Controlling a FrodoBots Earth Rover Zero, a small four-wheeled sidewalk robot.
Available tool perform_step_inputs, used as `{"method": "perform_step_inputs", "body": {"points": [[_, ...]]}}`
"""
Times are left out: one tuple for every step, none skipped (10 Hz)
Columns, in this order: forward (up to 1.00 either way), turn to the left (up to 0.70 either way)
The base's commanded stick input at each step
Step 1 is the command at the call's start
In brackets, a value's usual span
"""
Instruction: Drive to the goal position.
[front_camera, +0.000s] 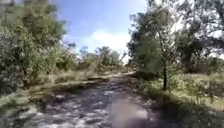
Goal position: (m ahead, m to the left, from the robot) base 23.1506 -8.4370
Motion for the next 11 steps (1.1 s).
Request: {"method": "perform_step_inputs", "body": {"points": [[0.85,0.0],[0.85,0.0],[0.85,0.0],[0.85,0.0],[0.85,0.0],[0.85,0.0],[0.85,0.0],[0.85,0.0],[0.85,0.0],[0.85,0.0],[0.85,0.0]]}}
